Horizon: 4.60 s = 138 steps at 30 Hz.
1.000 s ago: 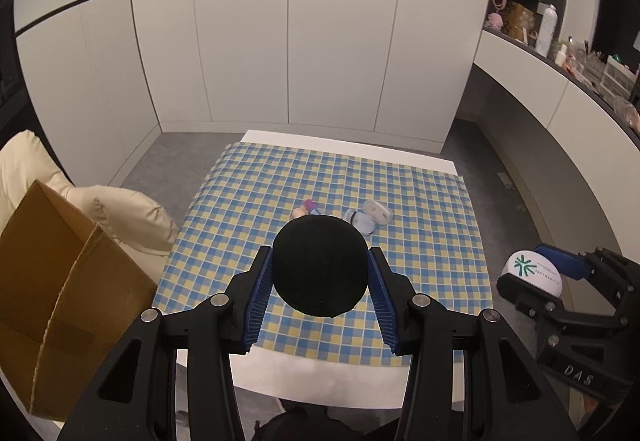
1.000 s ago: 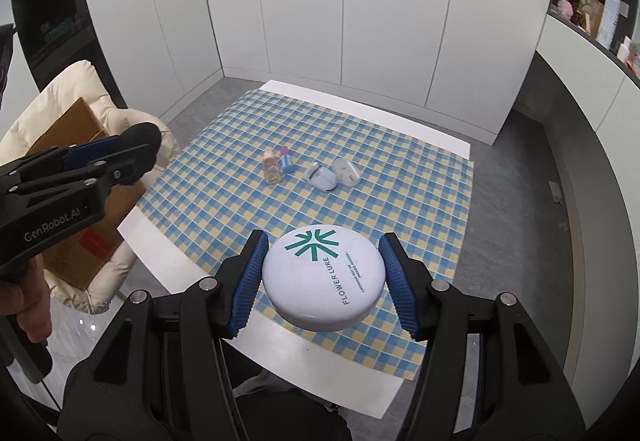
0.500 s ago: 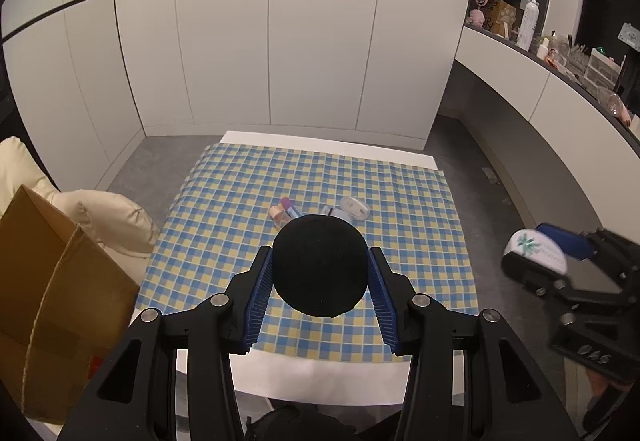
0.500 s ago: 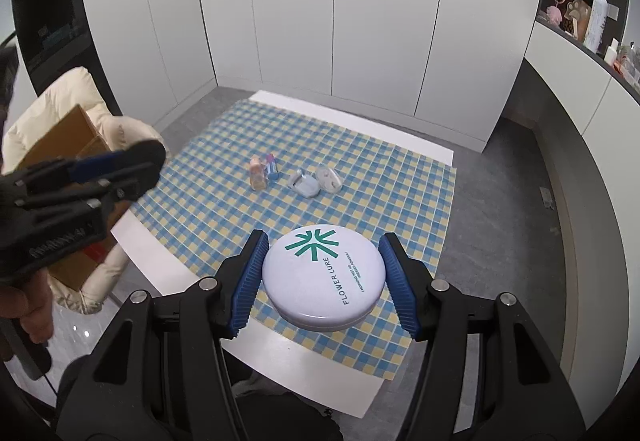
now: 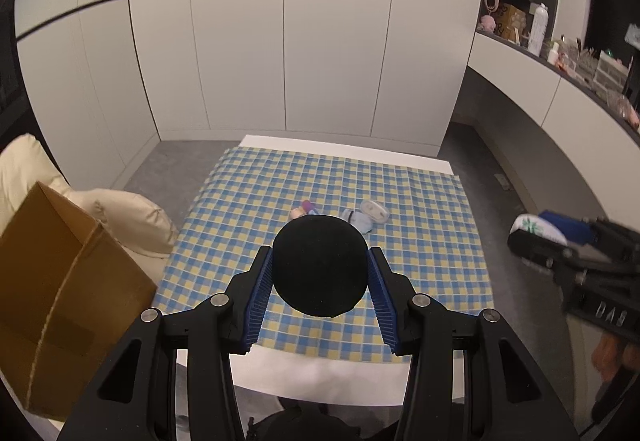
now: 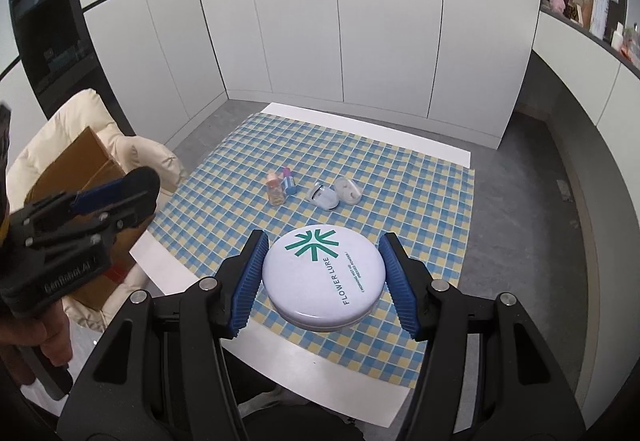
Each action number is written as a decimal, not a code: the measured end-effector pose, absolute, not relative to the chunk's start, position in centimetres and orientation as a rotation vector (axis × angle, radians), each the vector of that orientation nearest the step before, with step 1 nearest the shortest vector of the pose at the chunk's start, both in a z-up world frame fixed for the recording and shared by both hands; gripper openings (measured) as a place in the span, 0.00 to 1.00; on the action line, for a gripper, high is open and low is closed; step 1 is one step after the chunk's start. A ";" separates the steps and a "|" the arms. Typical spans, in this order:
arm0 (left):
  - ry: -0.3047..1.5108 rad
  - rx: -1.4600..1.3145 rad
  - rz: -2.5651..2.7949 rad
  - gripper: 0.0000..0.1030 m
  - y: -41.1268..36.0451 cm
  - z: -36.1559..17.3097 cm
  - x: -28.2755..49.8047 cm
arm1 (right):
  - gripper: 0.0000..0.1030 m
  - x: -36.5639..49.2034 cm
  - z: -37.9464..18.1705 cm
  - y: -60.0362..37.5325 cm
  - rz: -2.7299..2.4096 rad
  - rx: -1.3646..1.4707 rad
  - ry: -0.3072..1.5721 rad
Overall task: Organize objects
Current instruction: 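Lift the black puff with the left tool while the right tool lifts the white compact, then carry the black puff and white compact over the cardboard box with both tools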
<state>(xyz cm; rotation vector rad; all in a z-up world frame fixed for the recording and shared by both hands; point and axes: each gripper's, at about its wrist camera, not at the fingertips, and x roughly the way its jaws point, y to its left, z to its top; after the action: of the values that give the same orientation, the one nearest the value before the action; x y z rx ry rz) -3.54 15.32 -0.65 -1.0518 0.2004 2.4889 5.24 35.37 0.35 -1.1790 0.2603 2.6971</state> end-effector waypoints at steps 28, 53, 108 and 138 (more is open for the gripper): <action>0.132 -1.085 2.545 0.46 11.2 -1.6 -5.8 | 0.58 1.5 -0.2 31.8 2.734 -1.186 0.175; 0.071 -1.060 2.670 0.46 5.5 -1.3 -6.4 | 0.58 -1.9 0.2 27.0 2.813 -1.190 0.138; -0.079 -1.123 2.914 0.46 -9.1 -0.9 -5.8 | 0.58 -8.2 0.6 13.3 3.038 -1.250 -0.004; -0.133 -1.176 3.009 0.46 -13.9 -1.2 -3.8 | 0.58 -9.7 0.6 6.3 3.142 -1.296 -0.102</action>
<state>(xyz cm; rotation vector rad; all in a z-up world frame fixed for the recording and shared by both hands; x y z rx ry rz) -3.77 -13.87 -1.19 -1.1758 -0.1329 3.0090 -9.71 6.30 0.62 -1.2962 -0.1024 3.1415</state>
